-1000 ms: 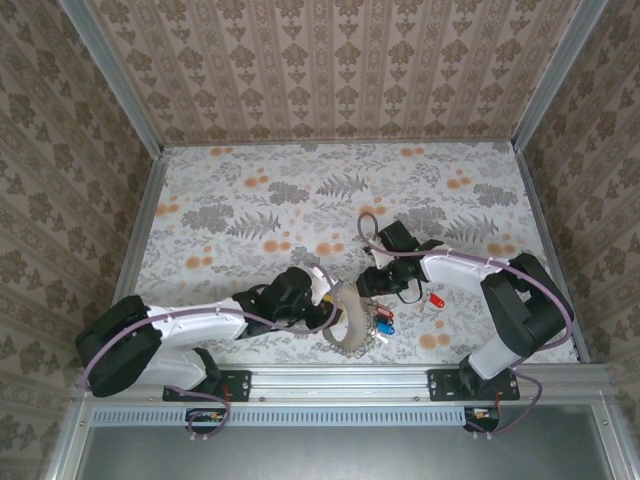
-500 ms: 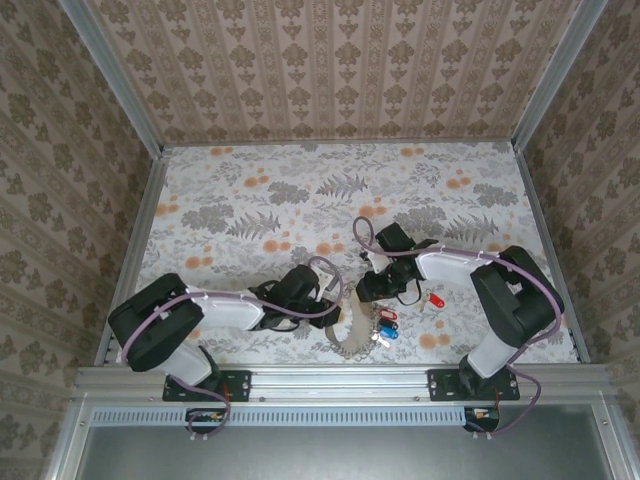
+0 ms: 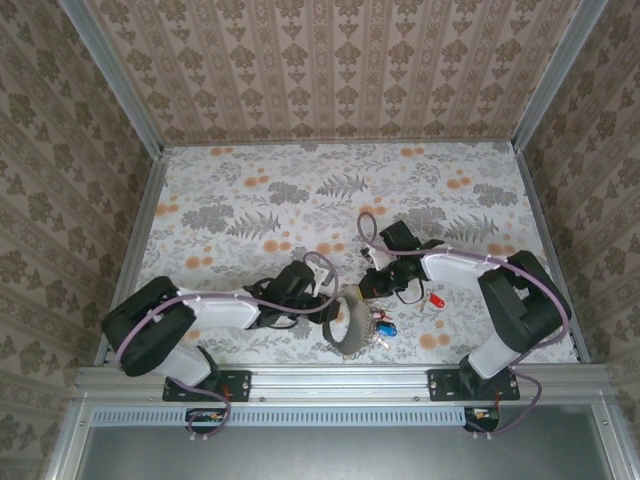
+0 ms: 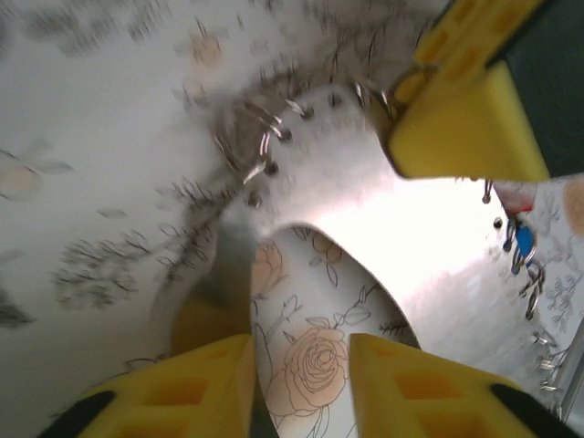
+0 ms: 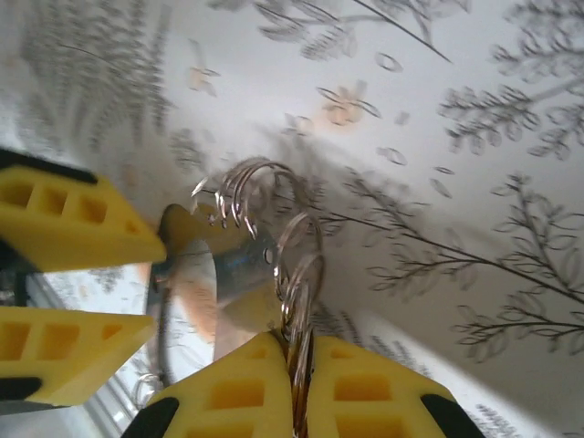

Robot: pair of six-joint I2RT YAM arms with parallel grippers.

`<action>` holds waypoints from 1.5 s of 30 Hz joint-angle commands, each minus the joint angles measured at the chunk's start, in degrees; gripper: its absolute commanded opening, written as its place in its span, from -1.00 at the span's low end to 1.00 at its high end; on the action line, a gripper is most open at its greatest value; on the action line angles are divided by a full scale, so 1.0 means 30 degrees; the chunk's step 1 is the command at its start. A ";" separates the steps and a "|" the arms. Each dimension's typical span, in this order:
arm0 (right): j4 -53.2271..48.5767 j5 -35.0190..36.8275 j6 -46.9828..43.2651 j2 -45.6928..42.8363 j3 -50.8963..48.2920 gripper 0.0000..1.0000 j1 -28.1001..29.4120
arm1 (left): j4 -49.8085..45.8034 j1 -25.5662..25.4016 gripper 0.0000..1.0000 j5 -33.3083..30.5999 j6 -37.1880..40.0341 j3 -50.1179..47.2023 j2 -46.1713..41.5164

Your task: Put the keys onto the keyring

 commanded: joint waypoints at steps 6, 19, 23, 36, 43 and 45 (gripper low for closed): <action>0.4626 -0.2387 0.2874 -0.4442 -0.1546 -1.00 -0.1552 | 0.0152 0.2908 0.20 0.0386 -0.0488 -0.0415 -0.3755; 0.9535 -0.4333 0.6173 -0.5214 -0.1970 -1.00 -0.3191 | 0.2542 0.5670 0.24 0.5794 -0.1128 0.0653 -0.3300; 0.9771 -0.4311 0.6295 -0.5200 -0.1968 -1.00 -0.3236 | 0.3148 0.5854 0.10 0.6638 -0.1423 0.1071 -0.2835; 0.9737 -0.3657 0.6387 -0.5075 -0.2152 -1.00 -0.3402 | 0.4169 0.6119 -0.92 0.8123 -0.1405 0.1569 -0.2996; 0.6331 -0.0940 0.5083 -0.6578 -0.1321 -0.35 -0.3608 | 0.1006 0.6208 -1.00 0.8255 0.1005 0.2984 -0.4753; 0.4552 0.0892 0.4373 -0.7664 -0.0959 -0.23 -0.3649 | -0.2066 0.6208 -1.00 0.7927 0.2863 0.4289 -0.5269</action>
